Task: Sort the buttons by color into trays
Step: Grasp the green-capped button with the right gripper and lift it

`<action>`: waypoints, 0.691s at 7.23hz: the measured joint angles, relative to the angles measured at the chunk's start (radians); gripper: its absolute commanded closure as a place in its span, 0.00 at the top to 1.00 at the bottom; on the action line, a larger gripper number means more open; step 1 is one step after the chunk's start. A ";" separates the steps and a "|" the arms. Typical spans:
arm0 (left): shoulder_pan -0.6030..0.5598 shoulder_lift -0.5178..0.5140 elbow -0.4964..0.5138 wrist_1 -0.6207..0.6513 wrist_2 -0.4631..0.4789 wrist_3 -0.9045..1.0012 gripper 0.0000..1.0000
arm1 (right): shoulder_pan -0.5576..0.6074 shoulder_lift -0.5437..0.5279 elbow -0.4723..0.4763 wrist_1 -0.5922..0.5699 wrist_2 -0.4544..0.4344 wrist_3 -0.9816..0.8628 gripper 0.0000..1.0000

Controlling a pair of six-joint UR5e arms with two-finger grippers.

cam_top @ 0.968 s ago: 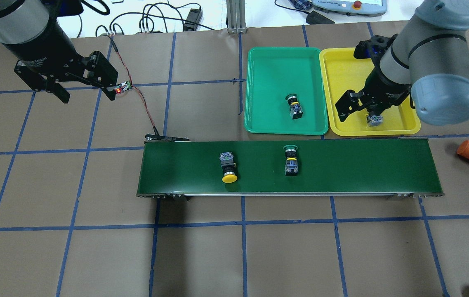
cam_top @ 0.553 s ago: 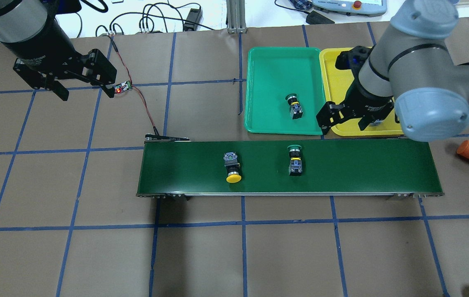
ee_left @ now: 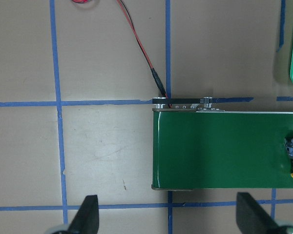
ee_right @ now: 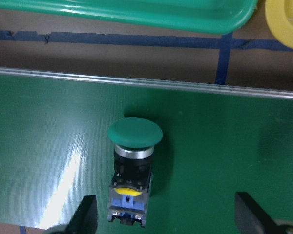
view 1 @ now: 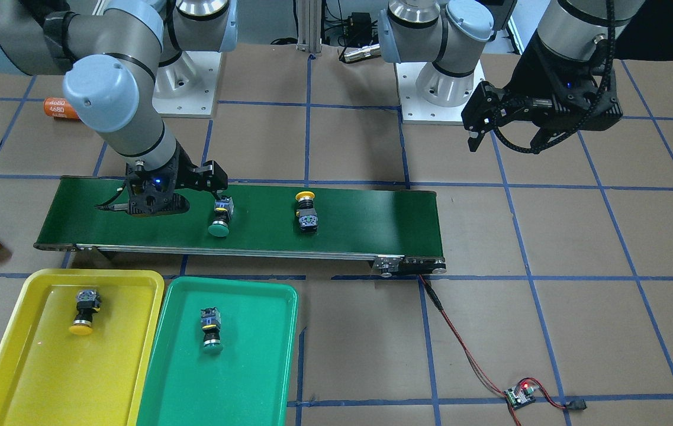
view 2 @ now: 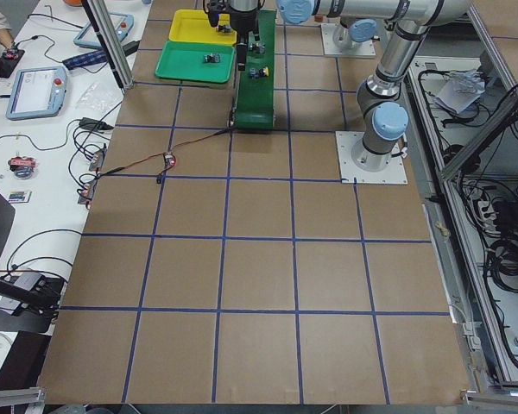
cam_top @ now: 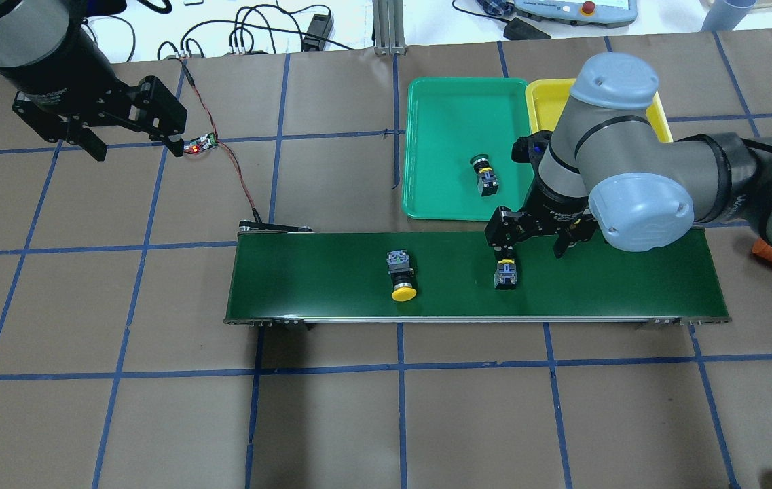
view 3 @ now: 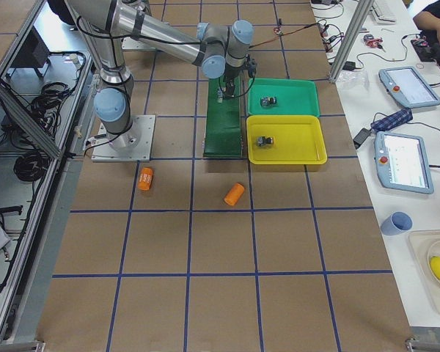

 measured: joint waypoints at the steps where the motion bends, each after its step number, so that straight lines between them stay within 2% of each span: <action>1: 0.000 0.002 0.000 0.001 0.000 0.000 1.00 | 0.005 0.015 0.001 0.004 0.002 0.028 0.85; 2: 0.000 0.003 0.000 0.002 0.000 0.000 1.00 | 0.011 0.030 0.009 0.006 0.001 0.041 0.29; 3: -0.001 0.002 0.000 0.002 0.000 -0.001 1.00 | 0.014 0.040 0.021 0.005 -0.004 0.044 0.00; 5: -0.001 0.002 0.001 0.002 0.000 -0.001 1.00 | 0.014 0.043 0.027 0.002 -0.018 0.035 0.00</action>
